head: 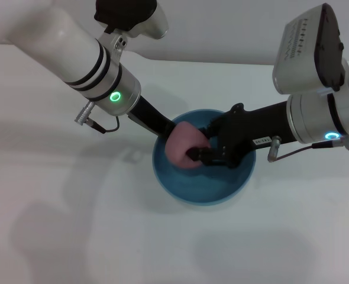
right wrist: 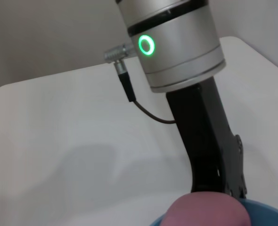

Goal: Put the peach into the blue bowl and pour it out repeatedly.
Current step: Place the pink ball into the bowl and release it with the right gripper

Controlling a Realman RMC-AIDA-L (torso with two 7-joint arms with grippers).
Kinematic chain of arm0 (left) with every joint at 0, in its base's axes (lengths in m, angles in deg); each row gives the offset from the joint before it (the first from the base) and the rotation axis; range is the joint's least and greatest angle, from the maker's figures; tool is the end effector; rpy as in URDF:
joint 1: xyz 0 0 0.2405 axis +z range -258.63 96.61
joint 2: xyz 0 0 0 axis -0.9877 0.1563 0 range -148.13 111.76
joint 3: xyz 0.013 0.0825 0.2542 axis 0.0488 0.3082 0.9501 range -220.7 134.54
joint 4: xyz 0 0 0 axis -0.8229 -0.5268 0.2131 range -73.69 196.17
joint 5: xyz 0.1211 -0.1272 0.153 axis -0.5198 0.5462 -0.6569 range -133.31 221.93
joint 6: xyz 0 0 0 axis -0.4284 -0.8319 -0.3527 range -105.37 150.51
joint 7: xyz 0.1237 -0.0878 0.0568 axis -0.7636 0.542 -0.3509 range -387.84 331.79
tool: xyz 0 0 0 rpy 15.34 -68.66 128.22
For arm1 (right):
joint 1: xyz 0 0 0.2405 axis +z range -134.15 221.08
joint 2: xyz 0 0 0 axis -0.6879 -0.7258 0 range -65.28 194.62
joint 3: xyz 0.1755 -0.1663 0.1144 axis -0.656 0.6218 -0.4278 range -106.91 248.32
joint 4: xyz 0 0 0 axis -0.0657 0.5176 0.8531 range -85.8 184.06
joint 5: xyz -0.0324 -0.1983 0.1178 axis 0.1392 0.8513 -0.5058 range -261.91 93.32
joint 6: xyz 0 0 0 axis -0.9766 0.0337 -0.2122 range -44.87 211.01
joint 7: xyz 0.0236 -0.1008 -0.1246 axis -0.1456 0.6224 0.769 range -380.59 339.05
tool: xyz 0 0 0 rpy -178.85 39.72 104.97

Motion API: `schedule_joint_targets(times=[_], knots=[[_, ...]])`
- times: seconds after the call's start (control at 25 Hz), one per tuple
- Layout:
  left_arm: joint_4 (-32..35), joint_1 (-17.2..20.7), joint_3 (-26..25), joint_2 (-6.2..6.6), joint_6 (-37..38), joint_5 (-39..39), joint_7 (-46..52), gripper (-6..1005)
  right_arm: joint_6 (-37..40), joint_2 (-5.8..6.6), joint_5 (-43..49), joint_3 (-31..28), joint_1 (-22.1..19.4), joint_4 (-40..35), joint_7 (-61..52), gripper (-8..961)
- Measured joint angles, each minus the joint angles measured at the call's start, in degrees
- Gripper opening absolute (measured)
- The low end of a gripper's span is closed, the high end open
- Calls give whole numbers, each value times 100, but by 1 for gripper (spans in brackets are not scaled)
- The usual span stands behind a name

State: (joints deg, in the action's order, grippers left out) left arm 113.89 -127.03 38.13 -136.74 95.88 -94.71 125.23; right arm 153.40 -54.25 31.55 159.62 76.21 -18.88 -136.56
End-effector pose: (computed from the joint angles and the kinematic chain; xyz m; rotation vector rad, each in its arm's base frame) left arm -0.1790 0.4230 -0.0810 -2.5718 -1.1768 0.3227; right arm 0.1355 0.3775 -0.0869 -2.9609 0.3474 0.1256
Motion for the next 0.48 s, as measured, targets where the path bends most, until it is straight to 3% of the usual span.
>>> schedule_joint_targets(times=[0.2, 0.48], knots=[[-3, 20, 0, 4, -3, 46, -2, -1, -22, 8, 46, -3, -23, 23, -55, 386], [-8, 23, 0, 5, 25, 65, -5, -1, -115, 9, 129, -42, -37, 117, -232, 404]])
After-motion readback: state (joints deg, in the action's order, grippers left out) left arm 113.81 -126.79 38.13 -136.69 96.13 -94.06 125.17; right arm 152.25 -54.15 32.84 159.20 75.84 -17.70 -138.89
